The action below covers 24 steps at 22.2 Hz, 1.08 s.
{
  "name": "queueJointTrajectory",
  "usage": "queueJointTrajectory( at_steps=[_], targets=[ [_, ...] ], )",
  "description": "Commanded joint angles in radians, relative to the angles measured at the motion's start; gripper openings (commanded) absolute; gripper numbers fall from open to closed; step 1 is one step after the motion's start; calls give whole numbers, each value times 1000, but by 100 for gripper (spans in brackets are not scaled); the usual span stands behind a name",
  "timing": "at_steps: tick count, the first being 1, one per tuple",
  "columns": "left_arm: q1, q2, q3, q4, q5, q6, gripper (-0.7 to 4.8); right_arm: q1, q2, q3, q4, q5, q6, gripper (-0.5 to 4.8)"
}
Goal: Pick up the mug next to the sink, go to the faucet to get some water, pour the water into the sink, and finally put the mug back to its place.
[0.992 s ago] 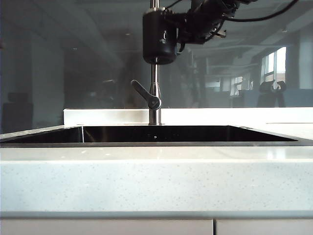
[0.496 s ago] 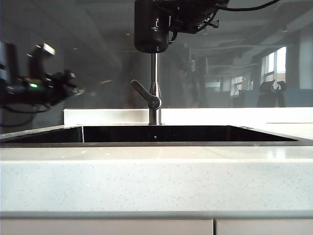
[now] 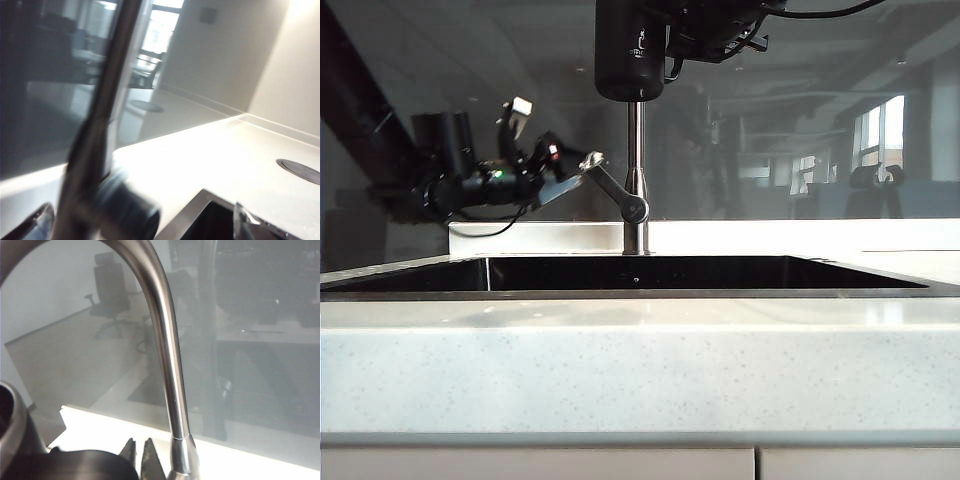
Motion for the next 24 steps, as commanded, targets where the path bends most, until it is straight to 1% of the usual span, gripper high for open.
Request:
queueJointTrajectory(
  at_steps=[1, 4, 7, 12, 16, 19, 24],
  targets=[
    [-8, -1, 39, -37, 4, 61, 479, 1, -16, 10, 32, 2, 4, -1],
    [-8, -1, 50, -41, 16, 61, 479, 1, -16, 10, 33, 1, 4, -2],
    [-8, -1, 50, -44, 50, 57, 479, 1, -16, 10, 33, 1, 4, -1],
    [-15, -1, 52, -44, 39, 61, 479, 1, -16, 10, 32, 1, 4, -1],
    [-15, -1, 61, -55, 101, 56, 479, 1, -16, 10, 33, 1, 4, -1],
    [-15, -1, 61, -61, 174, 33, 479, 1, -16, 10, 32, 1, 4, -1],
    [-15, -1, 61, -58, 231, 11, 479, 0, -16, 10, 33, 2, 4, -1]
  ],
)
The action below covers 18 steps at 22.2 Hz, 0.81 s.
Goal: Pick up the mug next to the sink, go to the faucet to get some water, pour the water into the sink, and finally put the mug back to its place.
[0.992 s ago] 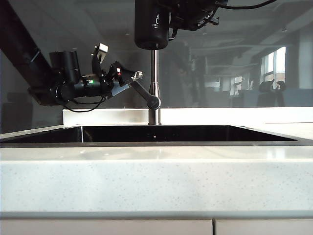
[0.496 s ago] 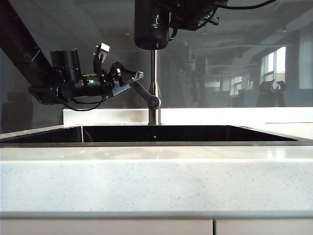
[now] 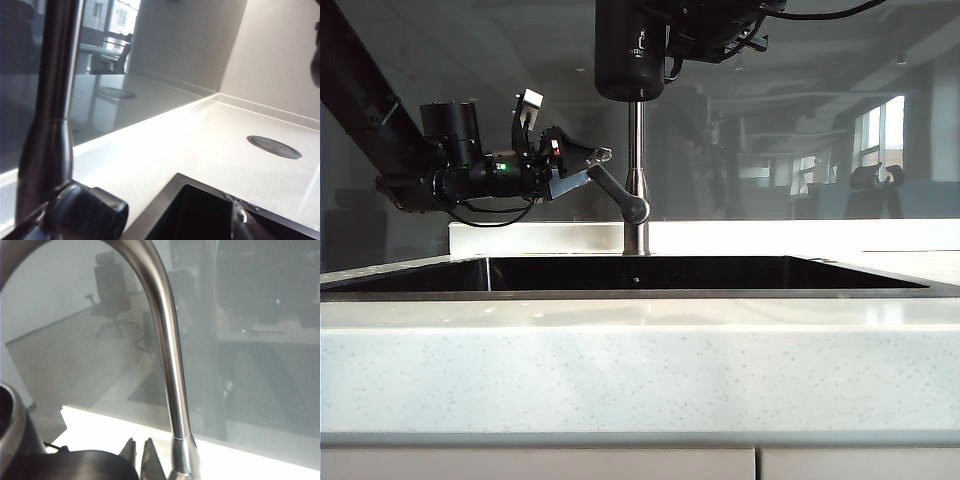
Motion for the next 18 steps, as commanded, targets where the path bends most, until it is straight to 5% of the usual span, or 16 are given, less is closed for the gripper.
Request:
queueJointTrajectory(
  at_steps=[1, 10, 18],
  targets=[
    [-8, -5, 6, 22, 95, -13, 479, 0, -16, 10, 34, 2, 4, -1],
    [-8, -5, 6, 23, 143, -36, 479, 0, -16, 10, 33, 2, 0, -2],
    [-8, -5, 6, 20, -48, 67, 479, 0, -16, 10, 33, 2, 0, -1]
  ],
)
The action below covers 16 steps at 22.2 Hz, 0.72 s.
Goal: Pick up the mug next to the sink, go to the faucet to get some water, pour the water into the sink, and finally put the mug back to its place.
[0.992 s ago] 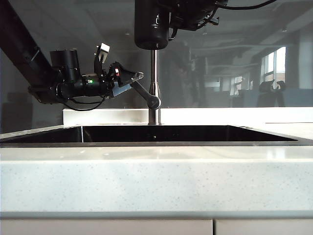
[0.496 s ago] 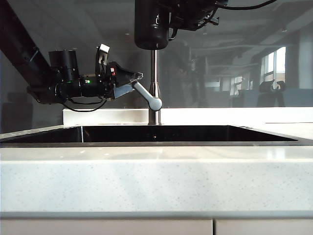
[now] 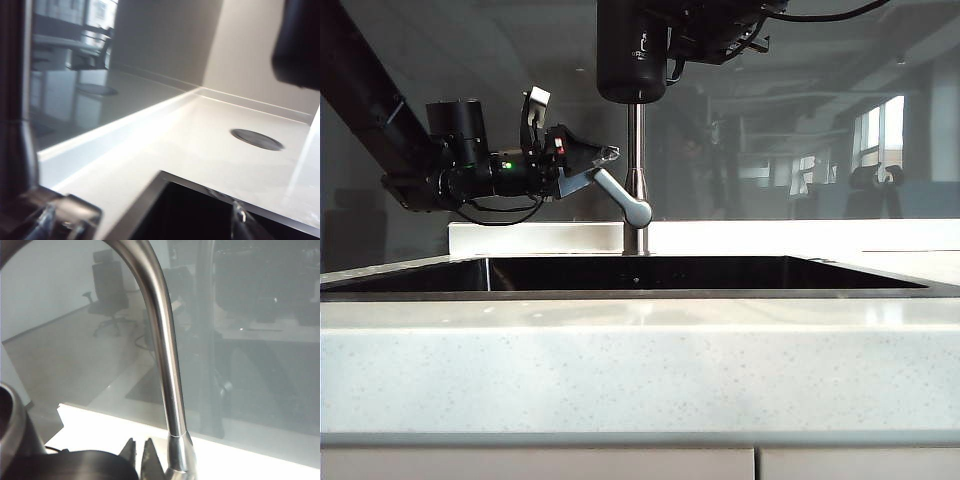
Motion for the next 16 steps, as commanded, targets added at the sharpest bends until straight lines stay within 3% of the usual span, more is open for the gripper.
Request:
queueJointTrajectory(
  at_steps=[1, 7, 16],
  targets=[
    [2, -5, 4, 12, -80, 64, 479, 3, -16, 10, 40, 2, 4, -1],
    [2, -5, 4, -45, -240, 167, 479, 3, -16, 10, 40, 1, 4, -1],
    [5, -5, 4, -120, -252, 208, 479, 3, -16, 10, 40, 1, 4, -1]
  ],
)
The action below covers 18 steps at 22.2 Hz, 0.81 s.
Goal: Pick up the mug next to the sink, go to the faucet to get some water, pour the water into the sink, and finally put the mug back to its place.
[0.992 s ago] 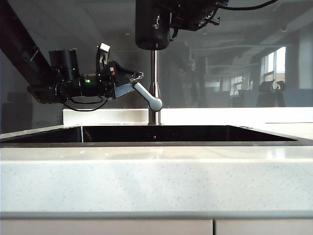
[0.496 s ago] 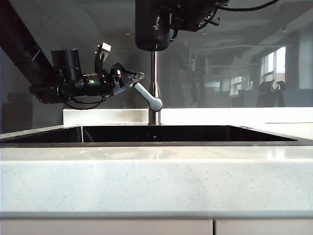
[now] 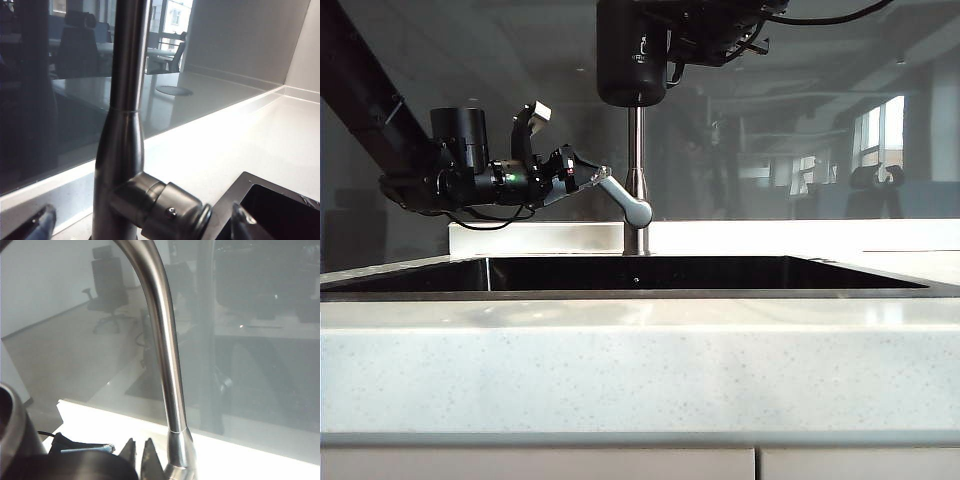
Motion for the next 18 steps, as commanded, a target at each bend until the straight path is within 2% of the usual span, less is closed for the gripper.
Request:
queueJointTrajectory(
  at_steps=[1, 15, 18],
  targets=[
    [3, -5, 4, 6, -12, 5, 479, 3, -16, 11, 49, 2, 7, -1],
    [14, -5, 4, 4, -25, 24, 479, 3, -16, 11, 49, 2, -3, -1],
    [14, -5, 4, -3, -71, 43, 479, 3, -16, 11, 49, 1, -19, -1]
  ],
)
